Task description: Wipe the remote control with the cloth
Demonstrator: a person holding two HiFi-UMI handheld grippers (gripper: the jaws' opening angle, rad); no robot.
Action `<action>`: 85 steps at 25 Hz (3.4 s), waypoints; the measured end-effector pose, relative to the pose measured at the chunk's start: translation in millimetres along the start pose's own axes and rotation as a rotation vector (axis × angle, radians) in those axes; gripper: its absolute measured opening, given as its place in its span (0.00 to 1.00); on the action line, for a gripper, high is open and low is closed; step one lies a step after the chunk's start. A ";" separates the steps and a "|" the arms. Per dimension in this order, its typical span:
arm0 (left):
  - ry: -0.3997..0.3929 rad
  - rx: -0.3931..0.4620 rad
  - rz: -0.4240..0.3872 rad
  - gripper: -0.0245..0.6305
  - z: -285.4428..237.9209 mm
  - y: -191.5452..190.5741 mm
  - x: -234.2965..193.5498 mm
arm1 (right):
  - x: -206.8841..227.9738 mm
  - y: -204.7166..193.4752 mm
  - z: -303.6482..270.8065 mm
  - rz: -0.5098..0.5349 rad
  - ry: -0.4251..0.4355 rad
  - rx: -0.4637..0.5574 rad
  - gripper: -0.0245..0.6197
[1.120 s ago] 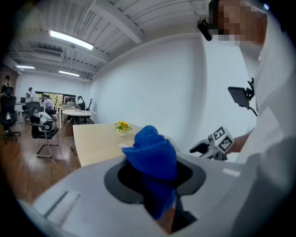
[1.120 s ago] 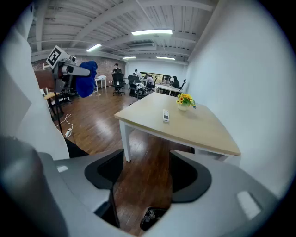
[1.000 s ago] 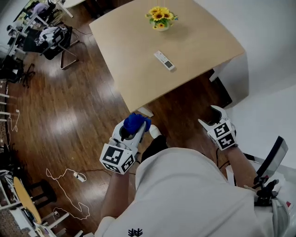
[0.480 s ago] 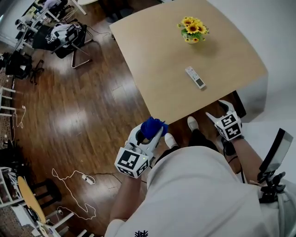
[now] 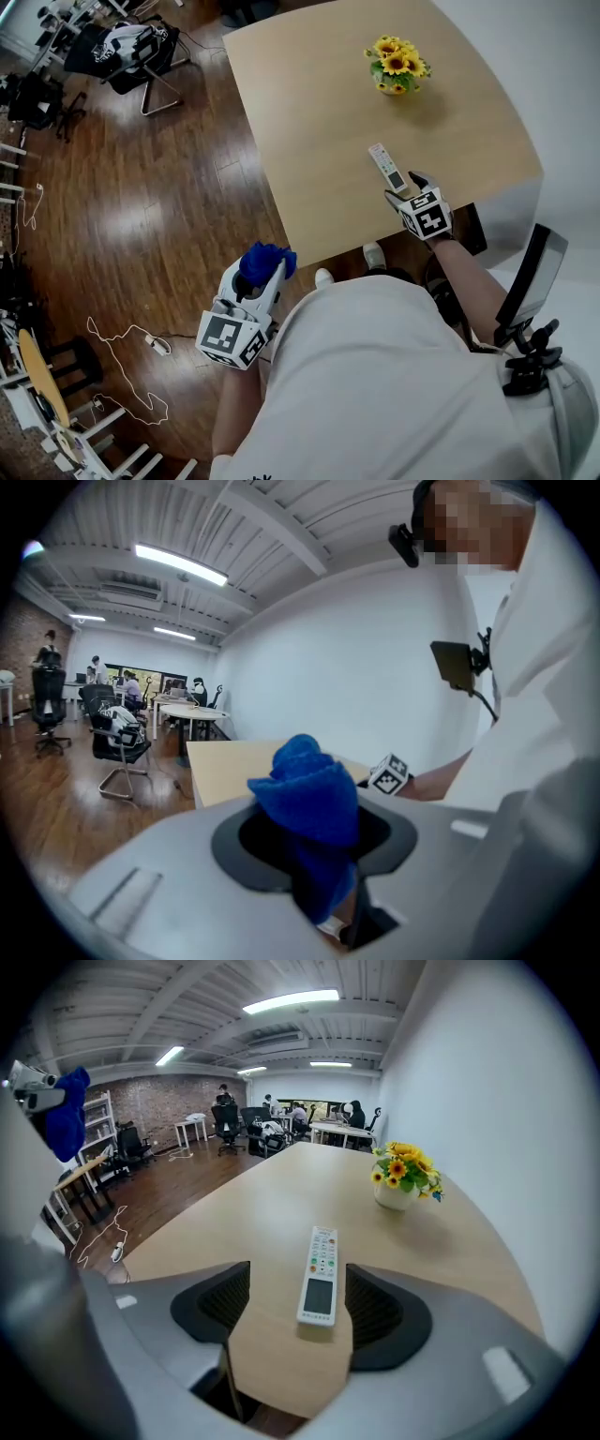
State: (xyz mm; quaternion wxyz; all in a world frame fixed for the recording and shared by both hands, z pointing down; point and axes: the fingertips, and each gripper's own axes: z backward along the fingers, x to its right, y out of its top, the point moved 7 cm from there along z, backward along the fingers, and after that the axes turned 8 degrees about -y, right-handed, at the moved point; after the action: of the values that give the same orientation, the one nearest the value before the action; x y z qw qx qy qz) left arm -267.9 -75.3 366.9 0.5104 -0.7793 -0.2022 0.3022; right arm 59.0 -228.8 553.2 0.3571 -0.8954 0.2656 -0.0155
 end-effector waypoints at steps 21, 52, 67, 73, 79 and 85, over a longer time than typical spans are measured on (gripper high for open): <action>0.176 -0.074 0.052 0.26 -43.5 24.8 14.9 | 0.5 -2.2 -108.4 -0.023 0.130 -0.038 0.46; -0.334 -0.002 -0.193 0.26 -177.5 79.1 54.6 | -82.2 148.7 100.8 0.514 0.464 0.249 0.38; -0.152 -0.001 -0.182 0.26 -137.2 77.6 -11.5 | -74.3 137.9 104.8 0.491 0.441 0.209 0.38; -0.117 0.021 -0.166 0.26 -127.0 82.8 -24.1 | -69.0 135.8 102.1 0.492 0.431 0.186 0.38; -0.246 0.058 -0.142 0.26 -138.4 94.8 19.1 | -78.0 139.9 104.4 0.511 0.441 0.193 0.38; -0.374 0.027 -0.117 0.26 -166.6 80.6 53.0 | -92.8 150.7 110.0 0.527 0.471 0.226 0.38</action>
State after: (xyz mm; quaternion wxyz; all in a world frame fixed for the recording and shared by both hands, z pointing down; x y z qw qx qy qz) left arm -115.6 -186.4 328.2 0.4909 -0.6896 -0.3343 0.4143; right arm -66.8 -205.1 388.8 0.3747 -0.7229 0.5587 -0.1578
